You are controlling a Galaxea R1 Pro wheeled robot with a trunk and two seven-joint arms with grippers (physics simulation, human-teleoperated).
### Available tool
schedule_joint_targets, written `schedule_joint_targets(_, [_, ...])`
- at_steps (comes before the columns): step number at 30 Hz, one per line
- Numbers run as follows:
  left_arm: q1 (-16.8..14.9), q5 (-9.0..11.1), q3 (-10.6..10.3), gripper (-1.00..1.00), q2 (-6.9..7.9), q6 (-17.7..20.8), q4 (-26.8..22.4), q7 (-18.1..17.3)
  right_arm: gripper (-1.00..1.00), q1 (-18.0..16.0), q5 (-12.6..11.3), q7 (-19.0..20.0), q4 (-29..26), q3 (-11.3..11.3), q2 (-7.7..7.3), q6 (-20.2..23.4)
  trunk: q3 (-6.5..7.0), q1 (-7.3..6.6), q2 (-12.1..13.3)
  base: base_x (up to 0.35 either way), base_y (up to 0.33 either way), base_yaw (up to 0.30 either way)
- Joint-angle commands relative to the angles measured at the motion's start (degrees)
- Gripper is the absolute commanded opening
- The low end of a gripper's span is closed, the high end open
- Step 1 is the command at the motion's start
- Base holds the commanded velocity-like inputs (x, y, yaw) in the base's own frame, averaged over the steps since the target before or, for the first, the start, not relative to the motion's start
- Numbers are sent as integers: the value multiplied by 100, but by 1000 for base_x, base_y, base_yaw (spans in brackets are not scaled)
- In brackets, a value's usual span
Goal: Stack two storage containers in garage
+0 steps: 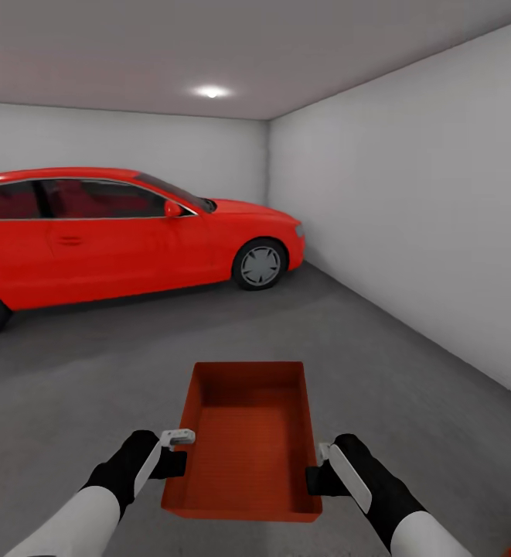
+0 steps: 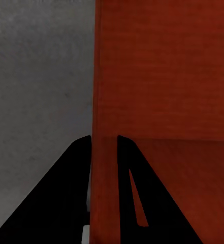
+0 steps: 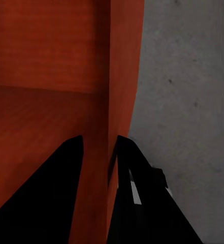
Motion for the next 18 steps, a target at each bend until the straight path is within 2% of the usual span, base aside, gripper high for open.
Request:
schedule_joint_targets(1, [0, -53, 71, -100, -10, 32, -4, -61, -100, -8, -76, -25, -12, 7, -1, -9, -8, 1, -7, 0, 0, -275])
schedule_joint_targets(18, [1, -52, 71, -100, -10, 32, -4, -61, -100, -8, -76, -25, -12, 4, -1, -9, -8, 1, -7, 0, 0, -275])
